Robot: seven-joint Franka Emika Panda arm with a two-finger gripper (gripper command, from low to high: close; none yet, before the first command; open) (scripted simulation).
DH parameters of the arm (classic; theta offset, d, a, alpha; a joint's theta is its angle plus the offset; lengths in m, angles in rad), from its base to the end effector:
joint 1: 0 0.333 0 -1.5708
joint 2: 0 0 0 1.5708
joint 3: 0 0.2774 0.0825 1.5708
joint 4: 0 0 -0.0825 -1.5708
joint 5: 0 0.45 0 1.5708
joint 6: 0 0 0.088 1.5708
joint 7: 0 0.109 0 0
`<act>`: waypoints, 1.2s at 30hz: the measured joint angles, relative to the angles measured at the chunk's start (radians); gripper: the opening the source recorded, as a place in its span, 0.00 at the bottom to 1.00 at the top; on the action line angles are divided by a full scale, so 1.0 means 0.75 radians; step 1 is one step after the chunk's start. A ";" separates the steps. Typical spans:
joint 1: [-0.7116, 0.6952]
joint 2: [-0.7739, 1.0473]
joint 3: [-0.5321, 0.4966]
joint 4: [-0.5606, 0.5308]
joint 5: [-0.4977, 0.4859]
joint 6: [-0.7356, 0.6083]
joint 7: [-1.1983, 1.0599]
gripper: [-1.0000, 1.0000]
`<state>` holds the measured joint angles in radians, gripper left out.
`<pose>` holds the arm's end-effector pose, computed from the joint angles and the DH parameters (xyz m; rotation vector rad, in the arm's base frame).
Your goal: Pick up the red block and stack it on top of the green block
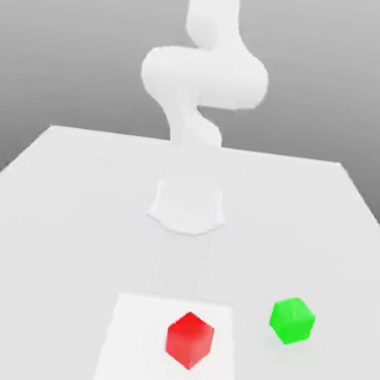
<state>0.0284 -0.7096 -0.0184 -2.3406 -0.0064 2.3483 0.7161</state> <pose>0.4740 0.0032 0.6281 -2.5572 0.9383 -0.9508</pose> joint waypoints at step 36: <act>0.171 1.249 -0.073 -0.431 0.095 0.721 -1.092 0.00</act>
<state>0.1569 0.2273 -0.0730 -2.6640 0.0647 2.8887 -0.1026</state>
